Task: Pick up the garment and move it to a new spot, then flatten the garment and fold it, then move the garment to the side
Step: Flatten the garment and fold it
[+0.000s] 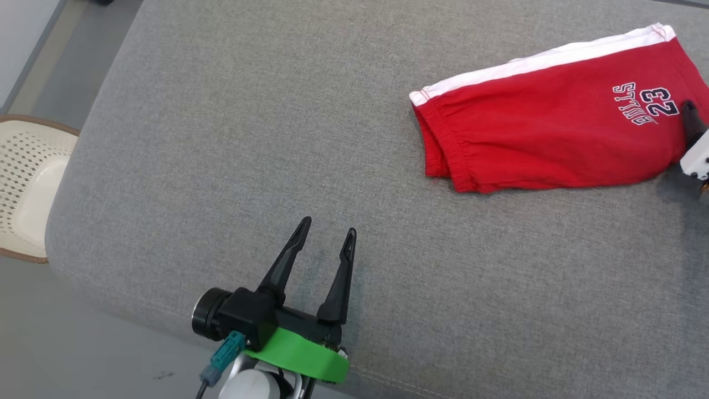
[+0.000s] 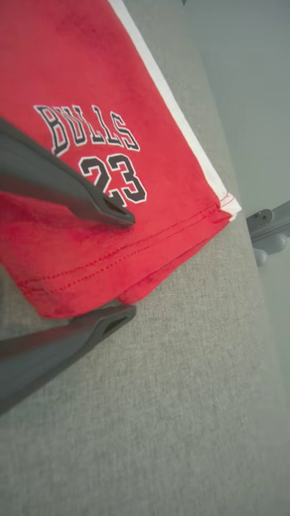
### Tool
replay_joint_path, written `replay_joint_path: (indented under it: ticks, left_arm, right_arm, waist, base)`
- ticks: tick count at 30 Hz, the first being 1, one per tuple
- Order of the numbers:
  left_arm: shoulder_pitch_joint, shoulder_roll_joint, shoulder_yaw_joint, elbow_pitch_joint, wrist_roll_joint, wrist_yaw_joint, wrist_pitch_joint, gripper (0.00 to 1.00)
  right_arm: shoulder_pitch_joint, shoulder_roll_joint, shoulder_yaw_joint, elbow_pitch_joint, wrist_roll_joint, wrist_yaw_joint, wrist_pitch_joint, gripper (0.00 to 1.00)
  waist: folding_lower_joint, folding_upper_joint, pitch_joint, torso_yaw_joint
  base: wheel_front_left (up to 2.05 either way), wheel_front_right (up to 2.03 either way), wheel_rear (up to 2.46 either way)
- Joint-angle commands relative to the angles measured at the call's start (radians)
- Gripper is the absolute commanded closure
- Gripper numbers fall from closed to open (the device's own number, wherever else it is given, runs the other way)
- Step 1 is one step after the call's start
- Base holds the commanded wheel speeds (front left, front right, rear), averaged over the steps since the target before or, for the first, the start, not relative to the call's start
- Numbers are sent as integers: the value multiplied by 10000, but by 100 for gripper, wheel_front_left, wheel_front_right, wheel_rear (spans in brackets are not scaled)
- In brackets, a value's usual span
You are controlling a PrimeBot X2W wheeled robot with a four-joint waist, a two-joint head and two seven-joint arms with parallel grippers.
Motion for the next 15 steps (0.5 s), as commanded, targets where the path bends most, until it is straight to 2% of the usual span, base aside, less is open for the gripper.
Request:
replay_joint_path:
  ticks: [1,2,3,4,6,8,15]
  left_arm:
    - [-177,-9,5,28,-51,31,1,0]
    - [-205,-9,-14,47,-55,25,1,0]
    - [-228,-10,-42,61,-37,3,1,0]
    - [-240,-10,-62,78,-21,-14,1,0]
    - [-308,-10,-101,110,39,-37,1,0]
    - [-364,-10,-107,138,80,-61,1,0]
    - [-367,-9,-32,305,261,-89,1,0]
  right_arm:
    - [-97,-54,21,64,-5,-8,26,4]
    - [-131,-81,56,152,-10,-6,65,17]
    - [-133,-57,90,225,-10,-8,61,25]
    - [-145,-24,99,321,20,-8,54,50]
    - [-181,-33,141,451,57,-8,75,65]
    - [-233,-76,149,549,117,-12,-43,100]
    - [-80,77,217,519,319,-12,-706,100]
  waist:
    - [0,0,63,60]
    - [0,0,68,64]
    - [0,0,61,65]
    - [0,0,56,61]
    - [0,0,66,59]
    - [0,0,83,52]
    - [0,0,-39,-165]
  base:
    - [0,0,0]
    - [0,0,0]
    - [0,0,0]
    - [0,0,0]
    - [0,0,0]
    - [0,0,0]
    - [0,0,0]
